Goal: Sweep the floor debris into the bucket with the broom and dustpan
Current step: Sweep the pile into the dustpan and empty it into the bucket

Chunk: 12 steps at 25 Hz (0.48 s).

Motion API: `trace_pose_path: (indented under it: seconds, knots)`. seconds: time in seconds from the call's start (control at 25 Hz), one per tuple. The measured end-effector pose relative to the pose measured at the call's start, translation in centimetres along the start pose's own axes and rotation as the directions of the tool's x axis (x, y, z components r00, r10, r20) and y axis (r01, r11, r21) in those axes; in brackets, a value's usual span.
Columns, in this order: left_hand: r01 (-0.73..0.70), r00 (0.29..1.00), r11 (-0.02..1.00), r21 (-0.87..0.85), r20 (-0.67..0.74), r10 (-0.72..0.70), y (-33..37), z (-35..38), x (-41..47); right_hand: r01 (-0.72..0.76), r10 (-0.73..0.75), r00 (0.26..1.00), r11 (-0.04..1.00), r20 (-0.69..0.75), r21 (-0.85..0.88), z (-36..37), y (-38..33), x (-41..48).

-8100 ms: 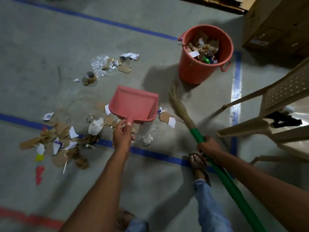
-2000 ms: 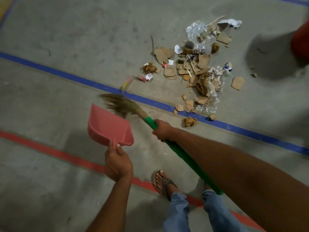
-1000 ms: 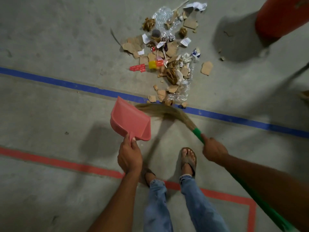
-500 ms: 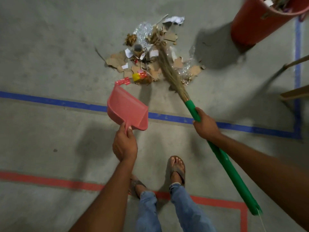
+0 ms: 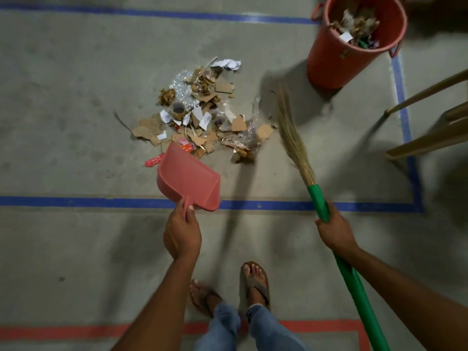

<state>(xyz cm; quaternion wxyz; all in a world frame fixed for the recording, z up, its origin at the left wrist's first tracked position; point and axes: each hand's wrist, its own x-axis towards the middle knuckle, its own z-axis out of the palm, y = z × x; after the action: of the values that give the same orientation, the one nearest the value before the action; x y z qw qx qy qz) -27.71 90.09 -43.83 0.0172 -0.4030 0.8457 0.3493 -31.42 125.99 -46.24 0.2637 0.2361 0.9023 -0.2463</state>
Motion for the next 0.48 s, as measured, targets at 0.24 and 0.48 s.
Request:
trace_pose_path:
  seconds: [0.24, 0.48]
  knots:
    - [-0.031, 0.994, 0.999, -0.023, 0.101, 0.033, 2.9, 4.4, 3.9, -0.067, 0.127, 0.967, 0.962, 0.22, -0.264, 2.9, -7.1, 9.5]
    - [-0.027, 0.993, 1.0, 0.002, 0.113, 0.026, 3.8, 5.6, 10.2, 0.203, -0.11, 0.917, 0.956, 0.384, -0.21, 8.1, -15.4, 10.8]
